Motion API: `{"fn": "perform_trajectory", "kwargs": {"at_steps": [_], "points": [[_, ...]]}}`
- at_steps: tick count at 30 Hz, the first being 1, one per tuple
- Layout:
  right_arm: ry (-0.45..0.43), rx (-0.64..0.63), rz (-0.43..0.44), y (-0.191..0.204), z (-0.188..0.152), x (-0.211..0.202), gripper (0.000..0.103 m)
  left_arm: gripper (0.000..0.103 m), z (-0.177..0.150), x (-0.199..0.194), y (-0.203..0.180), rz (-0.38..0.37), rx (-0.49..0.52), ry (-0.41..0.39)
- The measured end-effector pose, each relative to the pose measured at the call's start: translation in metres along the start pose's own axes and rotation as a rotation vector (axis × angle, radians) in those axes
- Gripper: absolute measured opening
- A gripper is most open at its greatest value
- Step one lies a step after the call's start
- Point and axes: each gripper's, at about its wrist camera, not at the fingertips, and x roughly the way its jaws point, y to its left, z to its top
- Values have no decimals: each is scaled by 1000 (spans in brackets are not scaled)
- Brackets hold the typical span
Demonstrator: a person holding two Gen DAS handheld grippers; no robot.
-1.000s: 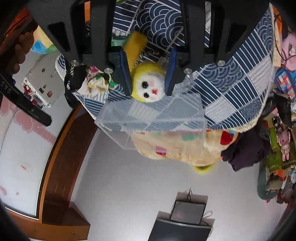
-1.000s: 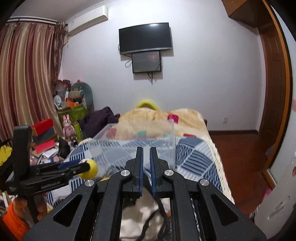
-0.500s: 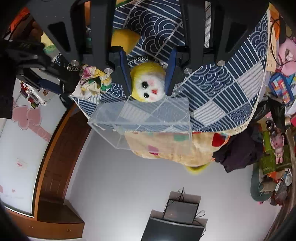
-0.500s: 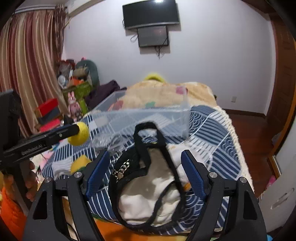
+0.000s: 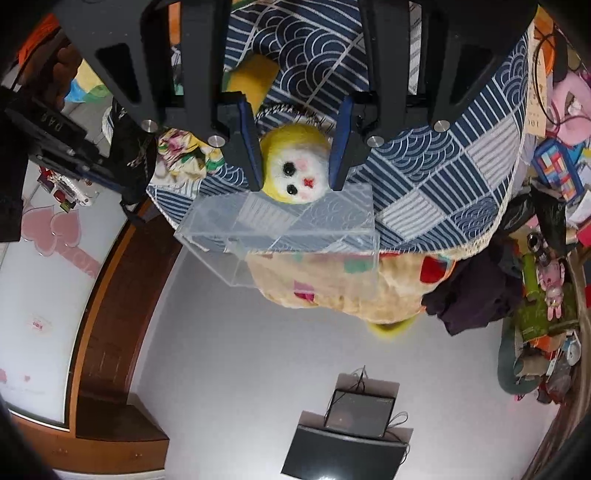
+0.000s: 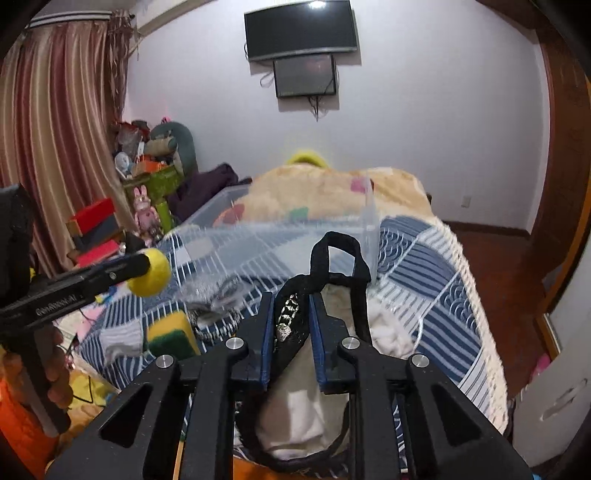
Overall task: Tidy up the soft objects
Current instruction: 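Lower the doll into the clear box with the left tool while the right drops the strapped bag in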
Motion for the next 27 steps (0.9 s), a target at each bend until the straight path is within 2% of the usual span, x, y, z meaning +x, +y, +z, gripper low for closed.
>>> {"fn": "perform_trajectory", "kwargs": {"at_steps": [8,16,22,27], "points": [[-107,-9,-3,-4,40,-7,15,36,31,3,-5,-32,29,-38],[-175,-37,-12,0,80,14,14,36,66,28,4,1,49,-34],[-168,-82,-28,9,101,46,14,36,84,61,13,46,77,8],[-101,-127,-49,13,101,79,14,36,89,98,20,76,101,73]]}}
